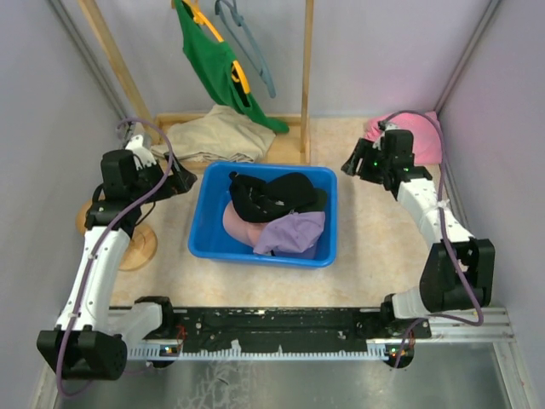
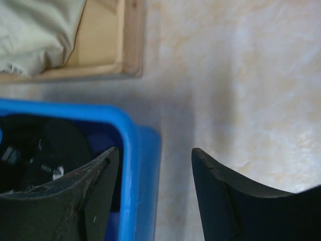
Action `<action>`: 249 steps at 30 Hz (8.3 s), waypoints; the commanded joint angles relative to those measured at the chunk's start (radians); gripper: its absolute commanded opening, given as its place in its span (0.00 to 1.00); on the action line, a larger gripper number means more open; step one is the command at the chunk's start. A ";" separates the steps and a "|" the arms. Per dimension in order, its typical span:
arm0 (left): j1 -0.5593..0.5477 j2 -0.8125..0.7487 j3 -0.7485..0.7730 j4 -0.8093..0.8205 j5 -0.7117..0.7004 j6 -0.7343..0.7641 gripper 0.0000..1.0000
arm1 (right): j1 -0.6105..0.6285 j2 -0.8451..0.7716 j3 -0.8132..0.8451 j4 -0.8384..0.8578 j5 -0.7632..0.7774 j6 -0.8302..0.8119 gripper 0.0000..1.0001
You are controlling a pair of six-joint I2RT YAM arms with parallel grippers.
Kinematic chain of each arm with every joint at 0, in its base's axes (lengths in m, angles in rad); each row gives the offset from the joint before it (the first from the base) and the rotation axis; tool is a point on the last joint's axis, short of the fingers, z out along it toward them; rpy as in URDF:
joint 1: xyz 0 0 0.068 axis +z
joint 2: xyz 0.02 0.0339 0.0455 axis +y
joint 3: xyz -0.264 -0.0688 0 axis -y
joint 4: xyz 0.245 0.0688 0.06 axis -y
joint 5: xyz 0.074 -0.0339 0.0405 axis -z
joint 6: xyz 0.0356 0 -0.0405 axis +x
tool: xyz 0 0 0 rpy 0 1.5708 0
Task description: Stack the hats
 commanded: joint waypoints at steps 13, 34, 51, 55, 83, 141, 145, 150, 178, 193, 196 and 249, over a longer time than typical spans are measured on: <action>-0.003 -0.036 0.146 -0.145 -0.039 0.021 0.99 | 0.250 -0.051 -0.080 -0.122 0.017 0.046 0.62; -0.003 0.026 0.210 -0.166 -0.003 0.041 0.99 | -0.134 -0.114 -0.034 -0.289 0.300 -0.114 0.00; -0.003 0.041 0.174 -0.161 0.031 0.046 0.99 | -0.588 -0.061 -0.017 -0.222 0.249 -0.068 0.00; -0.002 0.031 0.167 -0.165 0.045 0.048 0.99 | -0.682 -0.082 -0.014 -0.222 0.233 -0.048 0.00; -0.004 -0.064 0.088 -0.165 0.066 0.011 0.99 | -0.387 -0.348 -0.503 0.165 0.385 0.930 0.00; -0.097 0.582 0.034 0.460 -0.517 -0.154 0.00 | -0.055 -0.619 -0.344 0.300 0.509 0.516 0.87; -0.099 0.729 0.155 0.438 -0.615 -0.135 0.00 | -0.056 -0.623 -0.355 0.295 0.494 0.504 0.87; -0.076 0.907 0.309 0.352 -0.674 -0.131 0.00 | -0.056 -0.635 -0.348 0.288 0.490 0.472 0.87; 0.053 0.936 0.407 0.342 -0.534 -0.105 0.00 | -0.054 -0.571 -0.358 0.371 0.319 0.287 0.87; -0.087 0.234 0.148 0.146 -0.516 -0.144 0.61 | -0.045 -0.505 -0.376 0.430 0.112 0.277 0.88; -0.046 0.131 0.175 0.038 -0.547 -0.151 0.66 | -0.040 -0.500 -0.376 0.433 0.080 0.280 0.88; 0.755 -0.111 -0.168 -0.082 -0.099 -0.189 0.99 | 0.138 -0.387 -0.206 0.225 0.049 0.130 0.90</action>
